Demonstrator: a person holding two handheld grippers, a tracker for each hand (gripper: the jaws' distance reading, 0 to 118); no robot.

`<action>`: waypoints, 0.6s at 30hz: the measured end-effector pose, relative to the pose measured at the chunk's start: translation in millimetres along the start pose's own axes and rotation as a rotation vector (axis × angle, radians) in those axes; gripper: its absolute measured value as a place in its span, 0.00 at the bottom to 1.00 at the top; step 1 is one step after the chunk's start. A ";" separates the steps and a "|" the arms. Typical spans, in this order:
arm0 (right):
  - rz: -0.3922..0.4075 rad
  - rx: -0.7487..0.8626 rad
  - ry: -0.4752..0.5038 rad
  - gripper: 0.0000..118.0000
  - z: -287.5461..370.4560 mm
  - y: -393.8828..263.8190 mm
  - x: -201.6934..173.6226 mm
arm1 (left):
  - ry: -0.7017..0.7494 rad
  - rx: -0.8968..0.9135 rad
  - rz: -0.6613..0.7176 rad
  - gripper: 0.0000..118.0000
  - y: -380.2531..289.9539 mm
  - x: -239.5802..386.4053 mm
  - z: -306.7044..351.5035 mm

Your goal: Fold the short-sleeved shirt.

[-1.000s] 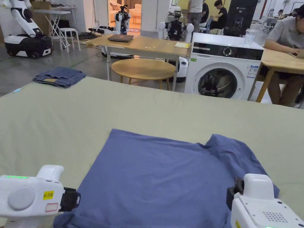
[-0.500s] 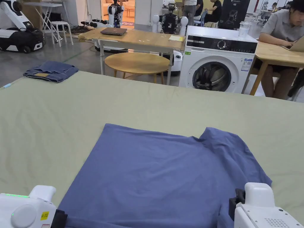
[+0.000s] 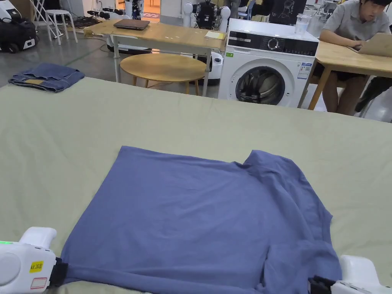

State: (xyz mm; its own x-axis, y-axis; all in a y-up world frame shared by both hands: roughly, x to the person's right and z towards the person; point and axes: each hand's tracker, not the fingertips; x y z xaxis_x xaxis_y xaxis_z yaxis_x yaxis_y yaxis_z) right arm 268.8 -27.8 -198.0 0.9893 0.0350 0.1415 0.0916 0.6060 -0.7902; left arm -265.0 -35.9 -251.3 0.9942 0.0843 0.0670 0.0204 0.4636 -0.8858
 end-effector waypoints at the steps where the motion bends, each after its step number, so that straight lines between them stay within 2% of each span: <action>1: 0.002 -0.023 -0.001 0.47 -4.0 -4.8 1.3 | -0.001 0.000 0.002 0.02 -0.1 -0.1 -0.1; 6: 0.020 -0.083 -0.019 0.44 -23.8 -23.6 3.0 | -0.008 0.007 0.009 0.02 -1.7 -1.8 0.9; 7: 0.026 -0.060 -0.022 0.38 -20.6 -24.2 1.9 | -0.010 0.010 0.012 0.02 -2.3 -2.5 1.5; 8: 0.035 -0.054 -0.035 0.20 -18.5 -23.0 0.1 | -0.012 0.013 0.014 0.02 -2.4 -2.6 1.0; 9: 0.050 -0.057 -0.037 0.08 -17.1 -21.2 -0.2 | -0.013 0.022 0.015 0.02 -3.9 -2.6 2.7; 13: 0.025 -0.065 0.017 0.02 -15.0 -20.8 6.2 | -0.012 0.036 0.018 0.02 -5.5 -2.3 2.9; 18: 0.021 -0.032 0.041 0.00 -0.2 -19.3 9.4 | -0.014 0.041 0.009 0.02 -3.3 -3.6 5.2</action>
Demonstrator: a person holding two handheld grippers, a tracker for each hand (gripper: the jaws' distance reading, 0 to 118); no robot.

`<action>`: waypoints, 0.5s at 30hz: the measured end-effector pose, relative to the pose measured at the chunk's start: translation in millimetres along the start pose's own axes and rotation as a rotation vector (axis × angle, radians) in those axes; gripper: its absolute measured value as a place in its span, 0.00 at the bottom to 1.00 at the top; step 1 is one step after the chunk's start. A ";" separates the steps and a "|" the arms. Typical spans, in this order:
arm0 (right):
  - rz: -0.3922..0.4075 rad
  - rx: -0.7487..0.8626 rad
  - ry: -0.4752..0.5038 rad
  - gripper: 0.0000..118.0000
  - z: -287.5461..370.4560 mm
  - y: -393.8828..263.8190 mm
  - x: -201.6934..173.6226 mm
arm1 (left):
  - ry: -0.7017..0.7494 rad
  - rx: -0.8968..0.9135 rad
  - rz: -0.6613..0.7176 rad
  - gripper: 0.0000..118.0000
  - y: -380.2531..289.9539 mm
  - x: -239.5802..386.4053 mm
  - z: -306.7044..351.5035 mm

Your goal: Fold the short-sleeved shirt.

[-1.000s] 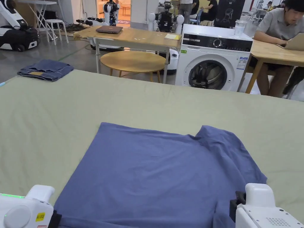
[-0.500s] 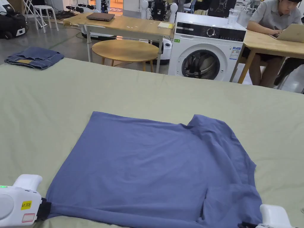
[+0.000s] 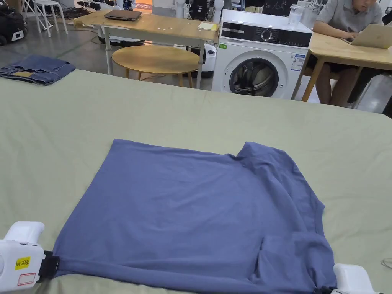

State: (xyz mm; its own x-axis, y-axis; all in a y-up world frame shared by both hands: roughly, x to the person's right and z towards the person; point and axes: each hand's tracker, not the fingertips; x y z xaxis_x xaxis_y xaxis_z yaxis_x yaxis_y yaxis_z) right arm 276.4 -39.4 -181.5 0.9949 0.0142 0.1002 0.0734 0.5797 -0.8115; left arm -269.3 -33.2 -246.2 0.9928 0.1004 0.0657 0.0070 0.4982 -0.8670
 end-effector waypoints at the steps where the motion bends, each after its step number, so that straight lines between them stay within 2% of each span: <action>1: -0.005 0.022 0.000 0.00 3.9 1.1 0.5 | -0.001 0.005 -0.001 0.02 1.0 0.0 2.2; 8: -0.002 0.127 0.008 0.00 22.9 28.5 2.7 | -0.023 0.102 -0.012 0.02 28.1 5.7 19.8; 15: -0.008 0.244 -0.006 0.00 23.8 99.4 1.5 | -0.033 0.192 -0.022 0.02 97.8 10.8 18.4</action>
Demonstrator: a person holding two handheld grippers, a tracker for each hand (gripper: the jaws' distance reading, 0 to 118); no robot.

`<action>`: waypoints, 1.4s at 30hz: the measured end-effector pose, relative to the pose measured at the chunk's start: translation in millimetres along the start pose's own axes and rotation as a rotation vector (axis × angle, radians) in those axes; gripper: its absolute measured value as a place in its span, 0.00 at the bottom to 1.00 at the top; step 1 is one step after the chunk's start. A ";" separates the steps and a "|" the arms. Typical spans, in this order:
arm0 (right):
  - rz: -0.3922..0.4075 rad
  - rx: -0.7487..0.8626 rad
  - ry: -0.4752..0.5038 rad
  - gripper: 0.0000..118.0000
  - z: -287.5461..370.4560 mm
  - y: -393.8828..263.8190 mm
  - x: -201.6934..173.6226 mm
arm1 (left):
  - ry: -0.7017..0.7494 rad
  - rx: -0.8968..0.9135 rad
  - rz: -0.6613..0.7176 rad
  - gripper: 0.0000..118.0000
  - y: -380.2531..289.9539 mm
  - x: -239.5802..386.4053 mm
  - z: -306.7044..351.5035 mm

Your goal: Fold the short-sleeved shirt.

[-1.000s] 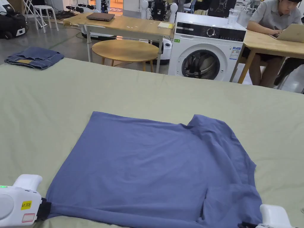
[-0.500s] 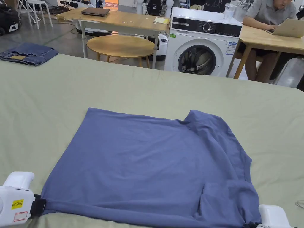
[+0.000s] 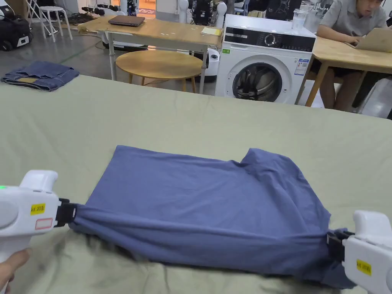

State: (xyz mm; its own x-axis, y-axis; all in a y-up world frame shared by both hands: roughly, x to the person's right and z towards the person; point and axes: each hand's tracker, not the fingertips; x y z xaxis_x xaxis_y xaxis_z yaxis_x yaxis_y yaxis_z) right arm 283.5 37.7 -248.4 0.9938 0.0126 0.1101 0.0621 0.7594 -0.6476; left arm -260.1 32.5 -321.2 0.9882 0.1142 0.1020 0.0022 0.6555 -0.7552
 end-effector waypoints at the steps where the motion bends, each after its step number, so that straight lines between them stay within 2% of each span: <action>1: -0.004 0.023 -0.001 0.00 -5.1 10.7 -0.3 | -0.001 0.006 0.000 0.02 10.1 -0.1 -5.1; 10: 0.024 0.011 -0.005 0.00 -92.2 77.9 -1.7 | 0.019 -0.051 -0.012 0.02 78.5 0.5 -73.7; 17: 0.071 -0.088 -0.022 0.00 -153.6 82.0 -6.9 | 0.027 -0.172 -0.019 0.02 84.2 1.1 -128.6; 21: 0.089 -0.101 -0.026 0.02 -166.7 78.5 -6.7 | 0.028 -0.175 -0.013 0.02 82.8 3.4 -132.2; 22: 0.081 -0.103 -0.025 0.04 -165.7 78.8 -6.6 | 0.028 -0.172 -0.012 0.05 81.9 3.8 -130.6; 23: 0.071 -0.104 -0.032 0.13 -164.1 79.1 -7.2 | 0.028 -0.165 -0.010 0.17 83.8 3.6 -128.0; 24: 0.060 -0.089 -0.038 0.25 -161.5 77.9 -6.8 | 0.039 -0.142 -0.011 0.31 83.4 4.8 -123.6; 26: 0.046 -0.038 -0.052 0.48 -149.4 75.8 -9.3 | 0.031 -0.088 -0.021 0.40 81.8 6.7 -110.8; 28: 0.036 0.026 -0.069 0.49 -134.1 71.5 -14.7 | 0.023 -0.027 -0.016 0.54 82.5 9.9 -97.9; 35: -0.048 0.218 -0.049 0.49 -72.9 41.7 -41.9 | -0.067 0.196 0.013 0.54 53.2 28.6 -46.7; 36: -0.055 0.254 -0.044 0.46 -64.1 35.5 -48.2 | -0.075 0.226 0.014 0.53 44.9 32.8 -38.9; 37: -0.059 0.279 -0.050 0.38 -56.3 30.5 -53.2 | -0.079 0.261 0.009 0.52 36.6 37.5 -31.9; 38: -0.060 0.302 -0.049 0.18 -47.8 25.2 -58.4 | -0.073 0.297 0.004 0.45 27.8 43.1 -24.4; 39: -0.057 0.327 -0.054 0.08 -40.7 20.7 -63.7 | -0.067 0.334 -0.005 0.33 19.2 47.1 -18.6; 41: -0.040 0.355 -0.050 0.01 -31.0 13.0 -74.7 | -0.036 0.368 -0.026 0.01 6.0 57.2 -8.5; 42: -0.037 0.360 -0.042 0.00 -26.3 10.1 -78.6 | -0.020 0.383 -0.033 0.00 0.0 62.1 -4.8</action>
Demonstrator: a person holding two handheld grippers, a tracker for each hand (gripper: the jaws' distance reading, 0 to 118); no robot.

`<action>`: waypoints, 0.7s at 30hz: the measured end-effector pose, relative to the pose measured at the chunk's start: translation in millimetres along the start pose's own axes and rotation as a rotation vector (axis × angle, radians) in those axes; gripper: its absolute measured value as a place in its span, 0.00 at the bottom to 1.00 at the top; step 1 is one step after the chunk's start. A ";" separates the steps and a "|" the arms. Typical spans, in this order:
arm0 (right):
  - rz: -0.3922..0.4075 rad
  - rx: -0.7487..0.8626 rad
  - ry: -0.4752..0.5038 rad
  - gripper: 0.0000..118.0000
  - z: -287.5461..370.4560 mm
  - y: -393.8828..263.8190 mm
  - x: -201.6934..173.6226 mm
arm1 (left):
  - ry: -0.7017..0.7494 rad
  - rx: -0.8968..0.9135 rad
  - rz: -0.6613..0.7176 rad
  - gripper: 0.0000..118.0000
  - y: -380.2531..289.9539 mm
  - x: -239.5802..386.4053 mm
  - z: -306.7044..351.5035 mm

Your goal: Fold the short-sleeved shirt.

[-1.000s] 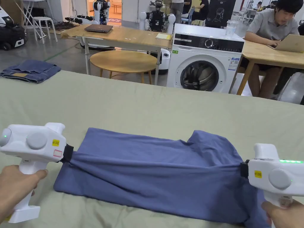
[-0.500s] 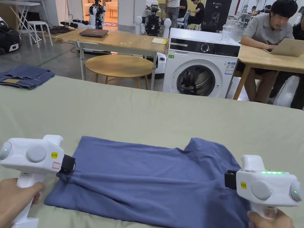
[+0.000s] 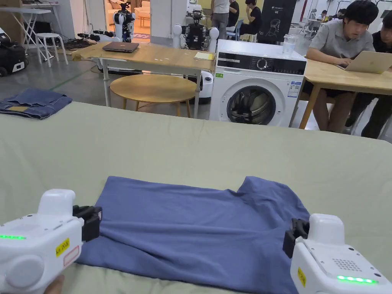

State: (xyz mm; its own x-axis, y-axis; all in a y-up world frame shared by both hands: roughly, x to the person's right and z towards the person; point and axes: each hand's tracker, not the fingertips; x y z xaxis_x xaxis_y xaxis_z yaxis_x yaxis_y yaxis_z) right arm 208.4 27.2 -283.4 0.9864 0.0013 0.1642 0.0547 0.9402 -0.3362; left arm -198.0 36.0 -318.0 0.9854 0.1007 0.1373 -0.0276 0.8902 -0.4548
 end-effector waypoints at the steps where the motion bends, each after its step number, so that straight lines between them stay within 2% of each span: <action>1: 0.004 0.002 0.014 0.00 3.4 -0.3 -2.6 | 0.016 0.007 -0.009 0.00 -4.0 1.0 1.5; 6: 0.007 0.003 0.041 0.00 14.3 -3.8 -11.6 | 0.024 -0.029 -0.003 0.00 -16.3 -3.9 9.3; 11: 0.011 -0.016 0.046 0.00 14.8 -8.6 -11.9 | 0.024 -0.096 0.048 0.00 -14.6 -35.5 -1.8; 21: 0.032 -0.073 0.041 0.00 4.7 -15.9 -4.6 | -0.004 -0.455 0.122 0.00 24.7 -74.9 -72.4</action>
State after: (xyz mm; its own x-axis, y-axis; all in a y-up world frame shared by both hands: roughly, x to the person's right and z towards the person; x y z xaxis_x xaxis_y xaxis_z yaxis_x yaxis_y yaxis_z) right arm 202.3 13.9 -274.5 0.9933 0.0160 0.1148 0.0324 0.9126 -0.4077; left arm -260.3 18.3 -403.3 0.9789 0.1950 0.0618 -0.0658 0.5864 -0.8073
